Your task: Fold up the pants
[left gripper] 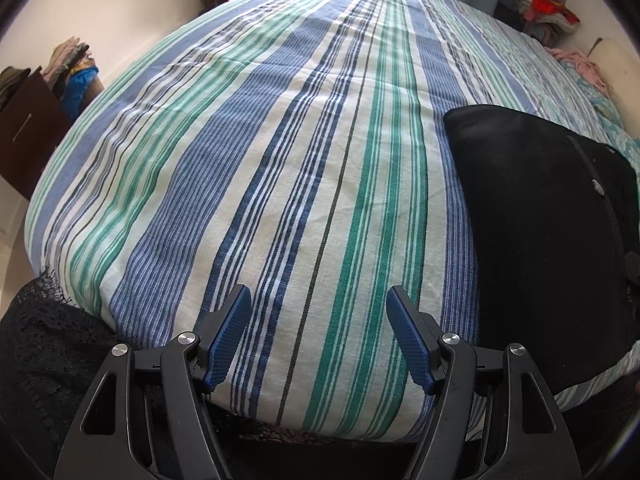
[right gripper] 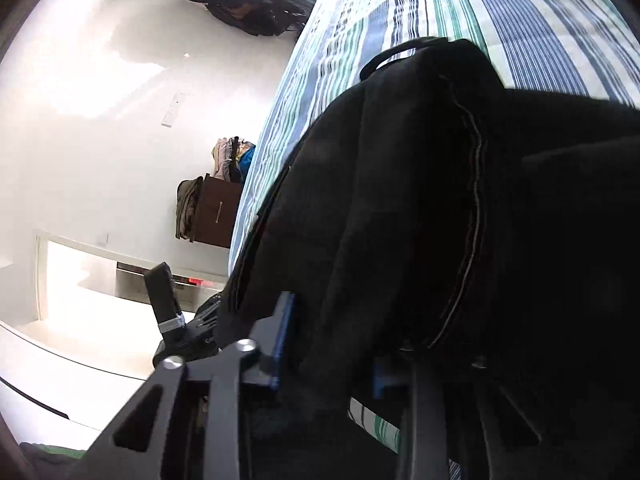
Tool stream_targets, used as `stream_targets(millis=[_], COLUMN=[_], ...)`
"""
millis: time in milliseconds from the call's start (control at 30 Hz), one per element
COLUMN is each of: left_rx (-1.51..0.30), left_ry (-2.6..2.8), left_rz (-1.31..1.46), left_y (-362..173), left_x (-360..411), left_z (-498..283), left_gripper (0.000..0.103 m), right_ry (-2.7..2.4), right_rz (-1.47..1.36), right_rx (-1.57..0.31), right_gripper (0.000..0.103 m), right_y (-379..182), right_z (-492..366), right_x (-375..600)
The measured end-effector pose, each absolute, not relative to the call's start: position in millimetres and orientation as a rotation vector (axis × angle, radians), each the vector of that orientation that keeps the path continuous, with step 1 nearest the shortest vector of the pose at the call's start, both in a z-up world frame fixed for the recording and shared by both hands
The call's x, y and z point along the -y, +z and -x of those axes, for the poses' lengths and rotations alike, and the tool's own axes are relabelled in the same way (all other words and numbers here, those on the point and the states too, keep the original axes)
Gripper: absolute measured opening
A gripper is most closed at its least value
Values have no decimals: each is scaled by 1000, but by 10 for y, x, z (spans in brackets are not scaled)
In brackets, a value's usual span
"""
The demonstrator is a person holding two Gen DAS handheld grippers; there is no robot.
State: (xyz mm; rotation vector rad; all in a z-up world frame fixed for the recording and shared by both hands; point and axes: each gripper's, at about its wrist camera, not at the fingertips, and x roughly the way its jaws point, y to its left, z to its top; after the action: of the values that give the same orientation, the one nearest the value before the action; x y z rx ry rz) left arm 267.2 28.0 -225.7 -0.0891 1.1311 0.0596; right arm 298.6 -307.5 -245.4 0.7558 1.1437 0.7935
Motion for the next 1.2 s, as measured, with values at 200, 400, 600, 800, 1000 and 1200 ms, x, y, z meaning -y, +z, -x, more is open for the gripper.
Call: stream_targets(millis=[200, 400, 600, 800, 1000, 1200], left_rx=[-1132, -1117, -1111, -1077, -1015, -925], left_ry=[73, 54, 13, -71, -195, -296], left_rz=[156, 110, 62, -96, -220, -249], left_y=[-2251, -2216, -2185, -2130, -1905, -1664], left_x=[-391, -311, -150, 289, 859, 1357], left_z=[-2677, -2633, -2592, -2476, -2349, -2364], left_gripper=[72, 72, 72, 72, 72, 78], right_ry=[788, 753, 634, 412, 277, 206], right_rz=[-672, -590, -562, -502, -571, -417], right_rx=[-970, -902, -908, -1043, -1040, -963], right_gripper=[16, 16, 16, 16, 27, 36], right_y=[-1533, -1025, -1043, -1874, -2529, -1844], right_z=[-2950, -2801, -2558, -2376, -2253, -2235], right_x=[3292, 3738, 4408, 5078, 5272, 5375])
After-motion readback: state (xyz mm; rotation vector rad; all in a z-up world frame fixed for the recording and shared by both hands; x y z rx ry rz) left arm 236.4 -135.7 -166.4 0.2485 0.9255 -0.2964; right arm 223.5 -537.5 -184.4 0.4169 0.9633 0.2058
